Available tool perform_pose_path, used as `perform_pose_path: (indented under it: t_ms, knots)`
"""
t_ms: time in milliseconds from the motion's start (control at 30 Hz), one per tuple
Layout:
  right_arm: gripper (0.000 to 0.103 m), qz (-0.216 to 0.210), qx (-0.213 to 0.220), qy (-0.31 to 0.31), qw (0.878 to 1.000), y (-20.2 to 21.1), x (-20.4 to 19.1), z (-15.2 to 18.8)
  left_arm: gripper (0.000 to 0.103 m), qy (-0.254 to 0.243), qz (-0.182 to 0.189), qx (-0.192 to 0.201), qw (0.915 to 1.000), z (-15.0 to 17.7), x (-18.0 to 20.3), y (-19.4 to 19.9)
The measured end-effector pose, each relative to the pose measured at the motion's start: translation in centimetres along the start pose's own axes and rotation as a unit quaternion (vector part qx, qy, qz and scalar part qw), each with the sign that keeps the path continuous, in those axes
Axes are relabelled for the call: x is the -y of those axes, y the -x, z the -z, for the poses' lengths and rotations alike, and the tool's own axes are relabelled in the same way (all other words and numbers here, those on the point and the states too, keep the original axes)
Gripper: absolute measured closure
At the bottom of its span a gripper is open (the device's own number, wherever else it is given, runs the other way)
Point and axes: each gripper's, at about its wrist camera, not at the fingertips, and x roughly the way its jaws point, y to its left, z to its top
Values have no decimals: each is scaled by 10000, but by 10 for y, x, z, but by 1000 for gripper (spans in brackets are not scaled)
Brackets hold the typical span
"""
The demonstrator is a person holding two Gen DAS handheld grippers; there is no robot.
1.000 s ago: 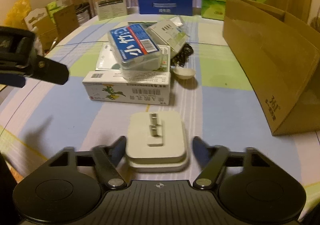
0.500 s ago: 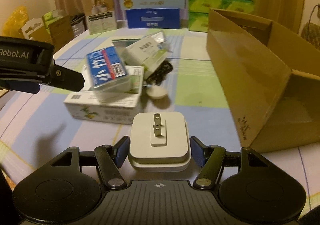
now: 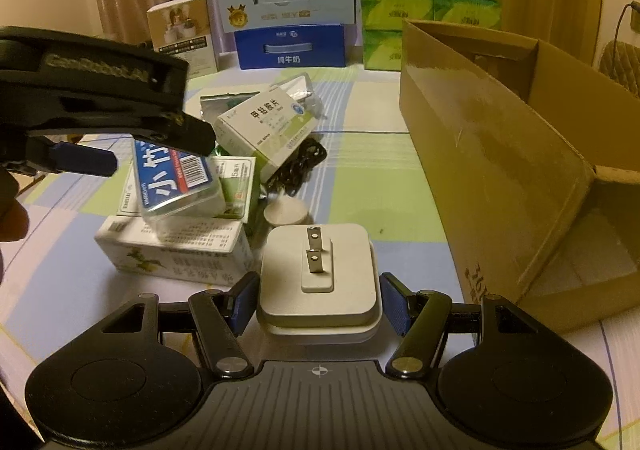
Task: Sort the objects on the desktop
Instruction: 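Grasp the white plug charger with the right tool while the left tool grasps the blue floss box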
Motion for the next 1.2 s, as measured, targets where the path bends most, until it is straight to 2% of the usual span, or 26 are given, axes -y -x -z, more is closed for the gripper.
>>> perform_pose_path:
  t_ms: [33,167,267,333,433,733,933,1200]
  knots:
    - [41,-3,-12,-17,10000,-1,1,0,25,7,-68,-30,10000,0,1,-4]
    - [41,-5,-76,-42,10000,-4,2,4,30,3,-177,-125,9998,2,0,-16]
    - [41,-18,-126,-73,9999,-6,4,6,34,-315,-243,-121,9991,5,3,-16]
    - [41,-22,-125,-86,9999,-5,6,6,43,-502,-248,-120,9984,8,1,-11]
    - [41,-21,-123,-86,9999,-4,6,6,49,-696,-353,-127,9969,13,-6,-2]
    - [41,-46,-145,-27,9999,-4,3,7,49,-1102,-436,44,9929,14,-8,-3]
    - [41,-19,-173,-50,9998,-6,5,8,50,-1138,-443,-74,9925,16,-9,-7]
    - [41,-43,-140,7,9999,0,2,8,50,-1119,-406,32,9929,24,-11,11]
